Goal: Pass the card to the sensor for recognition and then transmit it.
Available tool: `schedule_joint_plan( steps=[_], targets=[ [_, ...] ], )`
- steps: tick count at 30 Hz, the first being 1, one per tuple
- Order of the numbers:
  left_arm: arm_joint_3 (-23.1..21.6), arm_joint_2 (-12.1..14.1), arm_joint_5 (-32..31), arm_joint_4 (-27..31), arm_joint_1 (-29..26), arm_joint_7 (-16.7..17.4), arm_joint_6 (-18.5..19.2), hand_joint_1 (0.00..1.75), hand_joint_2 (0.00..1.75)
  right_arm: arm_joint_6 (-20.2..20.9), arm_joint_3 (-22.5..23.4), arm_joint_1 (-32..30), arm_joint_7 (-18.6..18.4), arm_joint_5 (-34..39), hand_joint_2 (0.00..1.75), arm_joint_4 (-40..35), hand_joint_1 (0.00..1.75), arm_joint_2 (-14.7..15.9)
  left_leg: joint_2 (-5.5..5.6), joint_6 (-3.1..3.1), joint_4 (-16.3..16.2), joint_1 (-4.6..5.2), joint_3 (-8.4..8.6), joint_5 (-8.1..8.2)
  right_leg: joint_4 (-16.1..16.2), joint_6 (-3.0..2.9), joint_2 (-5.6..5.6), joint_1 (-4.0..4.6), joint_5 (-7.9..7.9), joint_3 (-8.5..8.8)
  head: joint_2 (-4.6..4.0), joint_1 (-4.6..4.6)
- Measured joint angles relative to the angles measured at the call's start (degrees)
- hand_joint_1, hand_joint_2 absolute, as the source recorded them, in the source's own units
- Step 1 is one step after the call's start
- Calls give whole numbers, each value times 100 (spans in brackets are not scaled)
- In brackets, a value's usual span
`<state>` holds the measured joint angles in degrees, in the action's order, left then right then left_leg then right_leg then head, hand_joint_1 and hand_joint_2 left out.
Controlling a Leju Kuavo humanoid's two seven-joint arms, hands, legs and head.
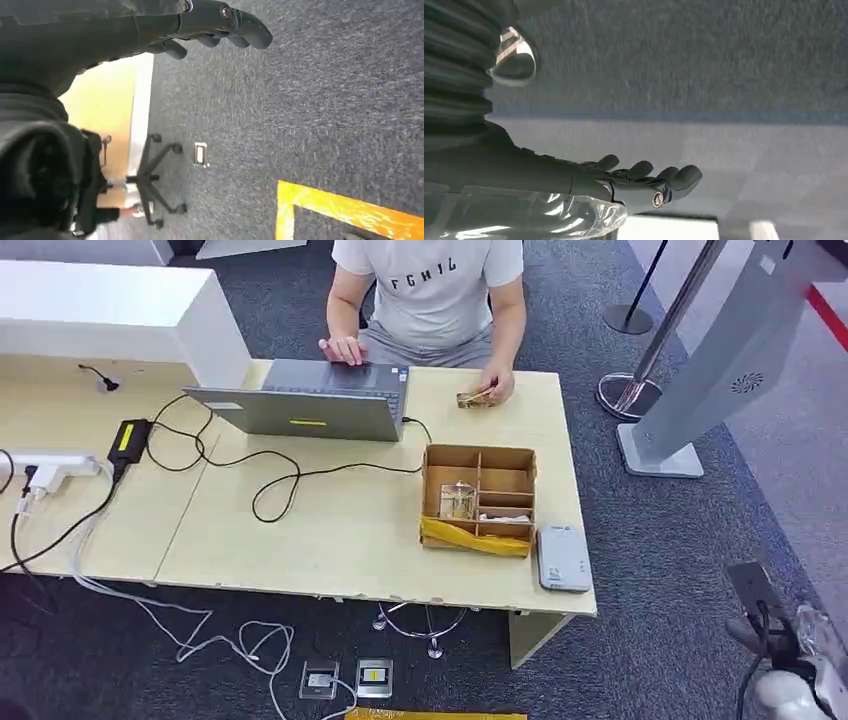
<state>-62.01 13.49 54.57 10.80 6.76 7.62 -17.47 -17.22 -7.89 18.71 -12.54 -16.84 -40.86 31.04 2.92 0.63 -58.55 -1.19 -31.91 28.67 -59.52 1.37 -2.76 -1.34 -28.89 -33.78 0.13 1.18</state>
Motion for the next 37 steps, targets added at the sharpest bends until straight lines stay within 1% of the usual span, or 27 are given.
schedule_joint_plan(
  steps=[2, 3, 5, 6, 7, 9, 11, 14, 15, 16, 18, 19, 21, 24, 25, 26, 27, 29, 32, 34, 37],
  targets=[
    [88, -20, 233, 0, -5, 272, 180, 0, 0, -40, 222, -186, 490, 443, 175, 367, 0, -116, -1, 0, 1, -1, 3, 0, 0, 0, -4, 2, 0, 0, 0, 0],
    [155, -42, 298, 0, -3, 348, 153, 0, 0, -86, 327, -281, 688, 627, 175, 513, 0, -191, -5, 0, 1, -2, 5, 0, 0, 0, -5, 3, 0, 0, 0, 2],
    [245, -127, 383, 0, -5, 320, -131, 0, 0, -140, 567, -493, 1078, 1084, 175, 863, 0, -427, -5, 0, 1, -6, 5, 0, 0, -1, -3, 7, -1, 3, 0, 0],
    [293, -173, 485, 0, -9, 272, -233, 0, 0, -129, 710, -621, 1310, 1396, 175, 1038, 0, -596, -5, 1, 1, -8, 5, 0, 0, -2, -3, 9, -1, 2, 0, 6],
    [351, -208, 597, 2, -15, 211, -238, 0, 0, -55, 840, -753, 1526, 1709, 0, 1221, 0, -763, -6, 2, 1, -8, 4, 1, 0, -7, -4, 10, -5, 2, 0, 0],
    [496, -267, 779, 2, -17, 61, -222, 0, 0, 158, 1098, -977, 1825, 2216, 0, 1505, 0, -1079, -5, 2, 2, -10, 5, 2, 0, -7, -3, 12, -7, 3, 0, 0],
    [649, -346, 941, 4, -29, -102, -212, 0, 0, 313, 1433, -1196, 2028, 2727, 0, 1822, 0, -1441, -5, 3, 3, -11, 2, 2, -2, -12, -1, 13, -10, 2, 0, 0],
    [941, -474, 1524, 26, -61, -47, 262, 0, 0, 380, 1921, -1333, 2165, 3344, 0, 2142, 0, -1899, -20, 10, 4, -14, 8, 6, -3, -13, -25, 15, -10, 1, 0, 0],
    [1047, -516, 1533, 44, -67, -56, 291, 0, 0, 336, 2080, -1358, 2176, 3461, 0, 2252, 0, -2044, -24, 10, 4, -14, 9, 6, -3, -13, -26, 15, -10, 2, 0, -4],
    [1113, -560, 1491, 52, -63, -144, 186, 0, 0, 253, 2195, -1375, 2183, 3505, 0, 2320, 0, -2173, -26, 10, 4, -13, 10, 6, -3, -13, -26, 15, -10, 2, 0, 2],
    [1186, -684, 1426, 55, -62, -447, -224, 0, 0, 33, 2422, -1380, 2220, 3522, 0, 2451, 0, -2474, -38, 10, 4, -13, 13, 6, -3, -14, -31, 15, -8, 3, 0, 2],
    [1242, -711, 1419, 55, -65, -564, -308, 0, 0, 15, 2519, -1380, 2233, 3520, 0, 2512, 0, -2597, -40, 10, 4, -13, 14, 5, -3, -15, -31, 15, -8, 3, 0, 0],
    [1325, -724, 1395, 55, -63, -813, -306, 0, 0, 17, 2683, -1381, 2259, 3469, 0, 2609, 0, -2783, -39, 10, 4, -12, 15, 5, -3, -15, -29, 14, -7, 4, 0, 0],
    [1447, -726, 1332, 55, -63, -1400, -310, 0, 0, -132, 2814, -1380, 2283, 3281, 0, 2709, 0, -2936, -40, 10, 4, -13, 15, 5, -3, -16, -30, 15, -6, 5, 0, 2],
    [1458, -724, 1184, 55, -59, -1496, -308, 0, 0, -196, 2852, -1380, 2292, 3240, 0, 2737, 0, -2972, -39, 10, 4, -12, 15, 5, -3, -16, -30, 14, -6, 5, 0, 0],
    [1456, -713, 988, 55, -53, -1499, -281, 0, 0, -256, 2877, -1379, 2312, 3216, 0, 2755, 0, -2999, -39, 10, 4, -12, 15, 5, -3, -16, -30, 14, -6, 5, 0, 0],
    [1434, -691, 662, 55, -50, -1499, -216, 0, 0, -312, 2901, -1380, 2351, 3183, 0, 2770, 0, -3034, -40, 10, 4, -12, 15, 5, -3, -16, -31, 14, -6, 5, 0, 2],
    [1324, -665, 177, 55, -40, -1470, -218, 0, 0, -398, 2938, -1380, 2439, 3135, 0, 2796, 0, -3076, -40, 10, 4, -12, 15, 5, -3, -16, -31, 14, -6, 5, 0, 2],
    [1213, -662, 22, 55, -19, -1440, -330, 0, 0, -481, 2966, -1380, 2692, 3015, 0, 2807, 0, -3115, -41, 10, 4, -11, 15, 5, -3, -16, -33, 13, -6, 5, 0, -2],
    [1171, -665, 56, 55, -16, -1440, -516, 0, 0, -529, 2964, -1379, 2941, 2844, 0, 2807, 0, -3126, -43, 10, 4, -11, 15, 5, -3, -16, -33, 13, -6, 5, 0, 0],
    [1115, -662, 90, 55, -16, -1431, -668, 0, 0, -640, 2964, -1376, 3096, 2665, 0, 2807, 0, -3128, -42, 10, 4, -11, 15, 5, -3, -16, -32, 13, -6, 5, 0, 0]
  ],
)
